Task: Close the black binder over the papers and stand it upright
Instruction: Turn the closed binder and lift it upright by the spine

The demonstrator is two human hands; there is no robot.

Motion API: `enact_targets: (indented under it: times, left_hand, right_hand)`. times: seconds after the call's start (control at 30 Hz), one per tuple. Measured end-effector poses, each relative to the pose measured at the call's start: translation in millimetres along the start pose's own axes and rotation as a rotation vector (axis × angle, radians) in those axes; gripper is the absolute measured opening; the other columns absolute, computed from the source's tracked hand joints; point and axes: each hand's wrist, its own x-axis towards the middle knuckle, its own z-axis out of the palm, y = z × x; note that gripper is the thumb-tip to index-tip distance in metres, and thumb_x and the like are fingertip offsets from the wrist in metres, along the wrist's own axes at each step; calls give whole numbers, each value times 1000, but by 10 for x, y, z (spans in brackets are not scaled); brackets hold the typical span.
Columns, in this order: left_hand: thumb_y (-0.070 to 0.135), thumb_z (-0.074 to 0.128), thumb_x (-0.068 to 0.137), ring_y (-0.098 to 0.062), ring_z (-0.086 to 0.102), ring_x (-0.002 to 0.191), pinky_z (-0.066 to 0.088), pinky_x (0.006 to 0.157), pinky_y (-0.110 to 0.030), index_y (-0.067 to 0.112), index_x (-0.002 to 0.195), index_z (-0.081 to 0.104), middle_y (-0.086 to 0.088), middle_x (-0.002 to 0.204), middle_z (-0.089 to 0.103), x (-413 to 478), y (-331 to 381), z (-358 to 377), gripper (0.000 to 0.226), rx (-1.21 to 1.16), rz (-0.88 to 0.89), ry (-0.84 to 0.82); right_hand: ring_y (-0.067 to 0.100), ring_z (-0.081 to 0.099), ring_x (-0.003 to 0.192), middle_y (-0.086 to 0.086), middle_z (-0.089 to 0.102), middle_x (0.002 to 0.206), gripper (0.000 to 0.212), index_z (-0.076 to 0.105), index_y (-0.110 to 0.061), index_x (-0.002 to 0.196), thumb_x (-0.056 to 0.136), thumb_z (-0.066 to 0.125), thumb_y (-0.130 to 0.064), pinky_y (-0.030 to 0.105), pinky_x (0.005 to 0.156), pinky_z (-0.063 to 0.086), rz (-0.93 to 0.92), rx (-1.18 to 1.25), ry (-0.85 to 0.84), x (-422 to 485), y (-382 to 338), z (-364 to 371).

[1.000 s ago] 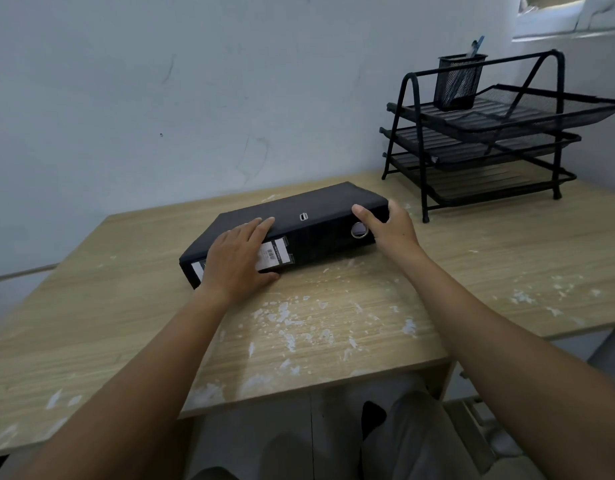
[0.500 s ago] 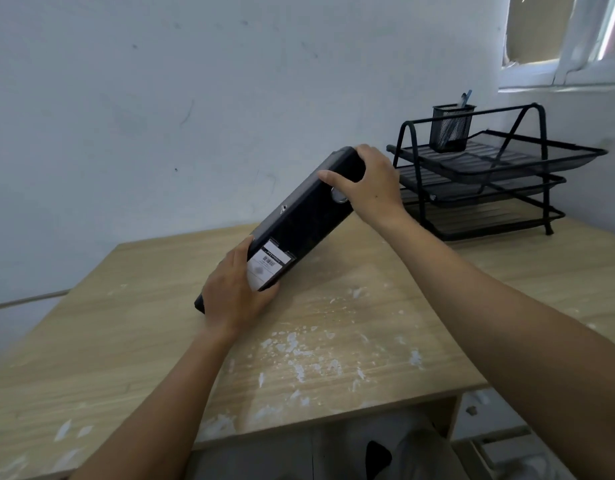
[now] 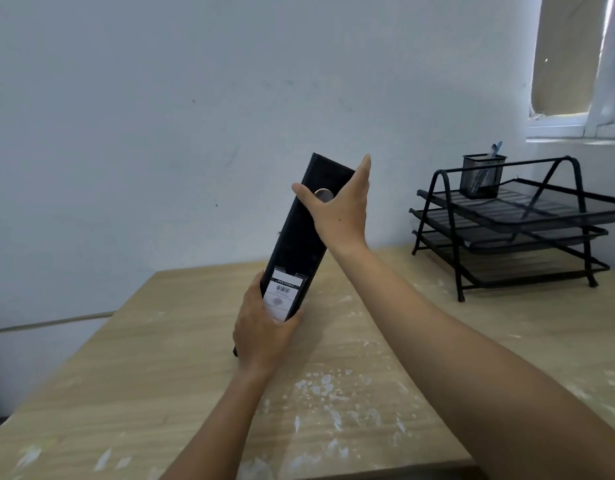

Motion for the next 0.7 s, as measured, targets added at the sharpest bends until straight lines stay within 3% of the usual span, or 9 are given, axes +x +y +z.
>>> enact_targets:
  times: [0.13, 0.33, 0.53, 0.7]
  left_hand:
    - [45, 81, 62, -13, 61, 93, 53, 72, -35, 34, 130, 36, 11, 112, 61, 8, -69, -63, 82, -69, -79, 19]
    - [37, 83, 64, -10, 59, 91, 48, 71, -29, 30, 131, 34, 13, 106, 56, 27, -197, -129, 83, -161, -175, 30]
    - [29, 83, 66, -11, 59, 92, 46, 66, -23, 28, 133, 30, 11, 110, 56, 8, -308, -181, 86, -263, -237, 64]
    - [32, 82, 66, -12, 59, 100, 54, 77, -35, 35, 135, 26, 14, 116, 52, -4, -346, -185, 89, -301, -270, 82]
  right_hand:
    - [20, 38, 139, -1, 32, 156, 121, -6, -28, 154, 71, 81, -45, 45, 114, 33, 23, 62, -64, -136, -79, 311]
    - [18, 47, 131, -5, 42, 147, 112, 9, -36, 148, 64, 83, -45, 48, 107, 41, -19, 55, -180, -422, -34, 713]
    - [19, 49, 131, -4, 48, 144, 110, 18, -29, 148, 62, 84, -48, 46, 105, 45, -48, 16, -288, -569, -25, 967]
    - [18, 51, 130, -4, 50, 144, 114, 19, -24, 150, 61, 85, -48, 43, 106, 45, -47, -23, -363, -521, -10, 1010]
